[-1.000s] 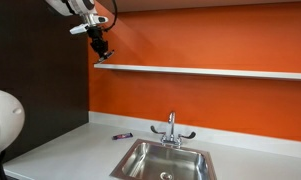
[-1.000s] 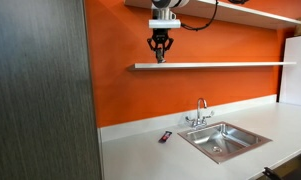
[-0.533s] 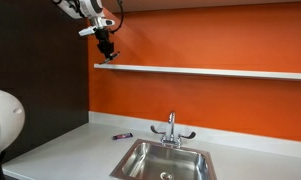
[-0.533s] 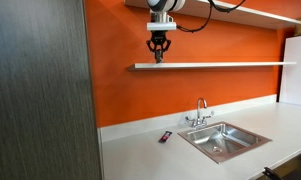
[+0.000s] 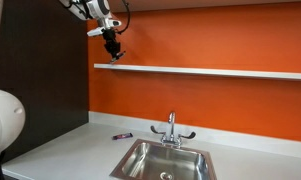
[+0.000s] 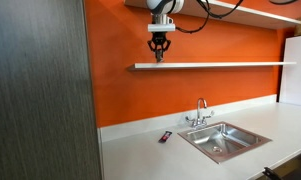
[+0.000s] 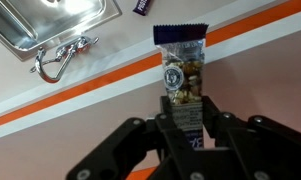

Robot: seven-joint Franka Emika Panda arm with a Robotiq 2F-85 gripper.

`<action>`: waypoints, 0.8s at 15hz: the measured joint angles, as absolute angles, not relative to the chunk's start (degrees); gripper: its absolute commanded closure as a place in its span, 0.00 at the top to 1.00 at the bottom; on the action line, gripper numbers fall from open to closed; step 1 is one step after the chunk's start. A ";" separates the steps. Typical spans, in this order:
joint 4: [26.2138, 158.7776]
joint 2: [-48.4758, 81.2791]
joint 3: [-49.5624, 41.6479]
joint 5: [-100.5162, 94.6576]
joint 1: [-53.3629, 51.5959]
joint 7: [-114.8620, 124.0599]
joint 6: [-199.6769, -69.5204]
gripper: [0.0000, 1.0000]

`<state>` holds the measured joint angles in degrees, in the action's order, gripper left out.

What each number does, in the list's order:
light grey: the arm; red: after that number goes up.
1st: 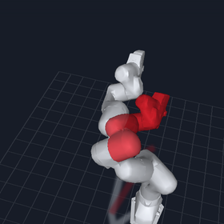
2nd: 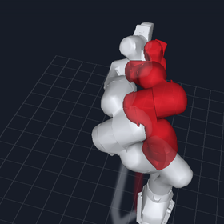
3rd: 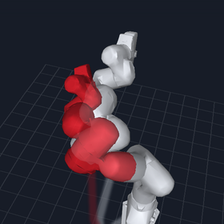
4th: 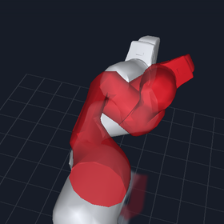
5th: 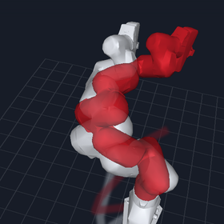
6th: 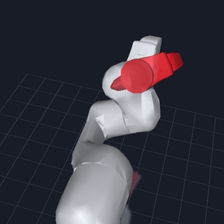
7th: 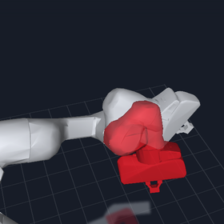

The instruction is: Move the silver object to the left side of the first shelf

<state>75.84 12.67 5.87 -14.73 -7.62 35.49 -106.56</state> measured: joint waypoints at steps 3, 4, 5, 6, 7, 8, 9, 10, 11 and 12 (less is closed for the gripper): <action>72.72 15.10 5.07 -14.68 -7.70 34.83 -105.90 0.10; 71.71 15.91 4.88 -14.65 -7.74 34.64 -105.54 0.10; 70.57 16.79 4.63 -14.63 -7.87 34.53 -105.15 0.10; 69.50 17.64 4.58 -14.63 -7.89 34.47 -104.82 0.10; 68.43 18.47 4.58 -14.63 -7.89 34.44 -104.53 0.10; 67.38 19.26 4.58 -14.63 -7.89 34.40 -104.25 0.10; 66.29 20.06 4.58 -14.63 -7.89 34.35 -103.98 0.10; 65.09 20.92 4.58 -14.63 -7.87 34.26 -103.65 0.10; 63.91 21.79 4.58 -14.63 -7.80 34.12 -103.26 0.10; 62.83 22.60 4.58 -14.62 -7.71 33.96 -102.96 0.47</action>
<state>62.83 22.60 4.58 -14.62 -7.71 33.96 -102.96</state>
